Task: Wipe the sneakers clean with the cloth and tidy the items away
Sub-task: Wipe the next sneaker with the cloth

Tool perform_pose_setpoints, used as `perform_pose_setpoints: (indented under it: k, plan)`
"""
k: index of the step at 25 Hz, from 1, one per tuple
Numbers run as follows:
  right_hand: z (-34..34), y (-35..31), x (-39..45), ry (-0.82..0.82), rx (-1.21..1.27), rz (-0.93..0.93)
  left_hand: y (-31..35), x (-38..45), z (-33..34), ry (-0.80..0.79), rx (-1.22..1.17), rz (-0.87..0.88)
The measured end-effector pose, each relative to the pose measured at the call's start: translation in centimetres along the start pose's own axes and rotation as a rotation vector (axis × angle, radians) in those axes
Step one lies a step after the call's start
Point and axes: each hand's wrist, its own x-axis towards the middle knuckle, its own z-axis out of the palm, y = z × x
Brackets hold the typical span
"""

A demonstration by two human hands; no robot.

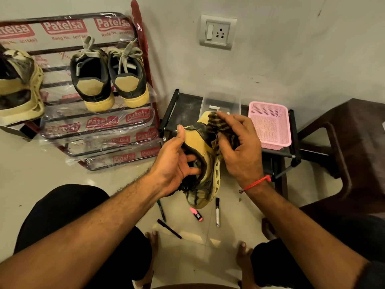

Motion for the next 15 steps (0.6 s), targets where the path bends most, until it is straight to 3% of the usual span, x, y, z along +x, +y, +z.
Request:
perform_pose_setpoints:
  k: [5, 8, 15]
  plan:
    - [0.2, 1.4, -0.6, -0.122, -0.216, -0.186, -0.4, -0.1, 0.2, 0.017, 0.019, 0.007]
    - [0.9, 1.3, -1.3, -0.236, -0.422, -0.108, -0.4, -0.2, 0.2, 0.037, 0.006, 0.047]
    - [1.6, 1.7, -1.8, -0.356, -0.136, -0.046, 0.7, 0.0, -0.8, 0.084, -0.188, 0.136]
